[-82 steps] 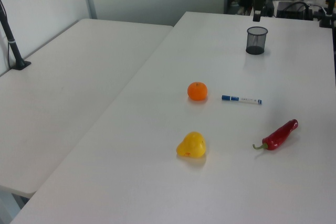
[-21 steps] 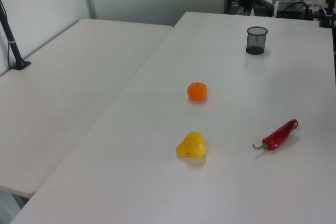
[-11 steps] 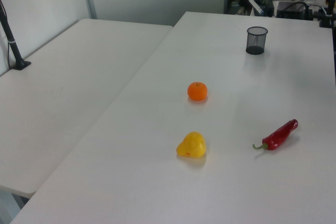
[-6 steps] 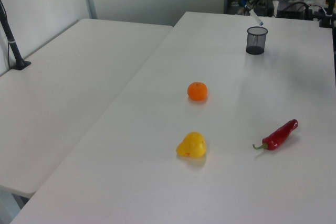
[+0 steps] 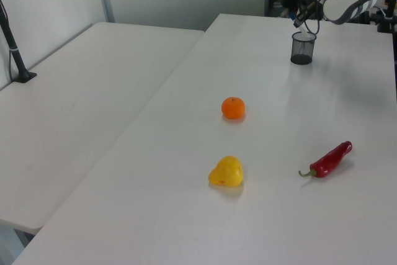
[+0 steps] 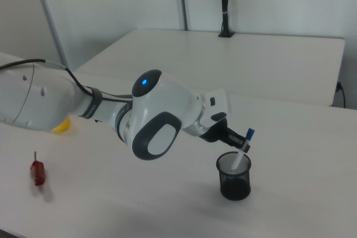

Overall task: Place marker
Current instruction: 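Carry the marker over the black mesh pen cup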

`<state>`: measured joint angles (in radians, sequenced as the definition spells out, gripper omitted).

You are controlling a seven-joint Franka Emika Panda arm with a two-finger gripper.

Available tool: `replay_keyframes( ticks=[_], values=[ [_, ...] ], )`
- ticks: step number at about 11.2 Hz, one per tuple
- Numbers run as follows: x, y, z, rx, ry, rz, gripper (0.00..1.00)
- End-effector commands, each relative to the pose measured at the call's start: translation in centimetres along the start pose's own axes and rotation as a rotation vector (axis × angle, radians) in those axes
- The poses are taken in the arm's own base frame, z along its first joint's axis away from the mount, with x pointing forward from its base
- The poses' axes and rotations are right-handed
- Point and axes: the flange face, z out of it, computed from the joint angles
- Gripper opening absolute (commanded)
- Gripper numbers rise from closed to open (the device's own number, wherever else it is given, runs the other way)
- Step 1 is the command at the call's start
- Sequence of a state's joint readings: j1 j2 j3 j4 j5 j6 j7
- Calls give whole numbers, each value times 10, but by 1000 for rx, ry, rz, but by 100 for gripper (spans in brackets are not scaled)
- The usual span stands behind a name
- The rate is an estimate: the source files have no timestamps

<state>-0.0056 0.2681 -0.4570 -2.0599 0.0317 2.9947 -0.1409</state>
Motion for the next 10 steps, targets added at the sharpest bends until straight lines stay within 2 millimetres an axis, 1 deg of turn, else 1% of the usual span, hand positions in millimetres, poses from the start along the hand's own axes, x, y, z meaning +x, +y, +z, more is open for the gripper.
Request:
replay_keyframes(
  ticks=[1,3,4,5,7,8,10],
  values=[
    [-10,1,2,-5,22,-13,0],
    [-9,1,2,-5,23,-13,0],
    [-9,0,1,-4,23,-14,5],
    [-9,1,2,-5,22,-13,37],
    [-9,0,2,-4,22,-14,51],
    [-9,1,2,-5,22,-13,60],
    [-8,1,1,-3,23,-12,71]
  ],
)
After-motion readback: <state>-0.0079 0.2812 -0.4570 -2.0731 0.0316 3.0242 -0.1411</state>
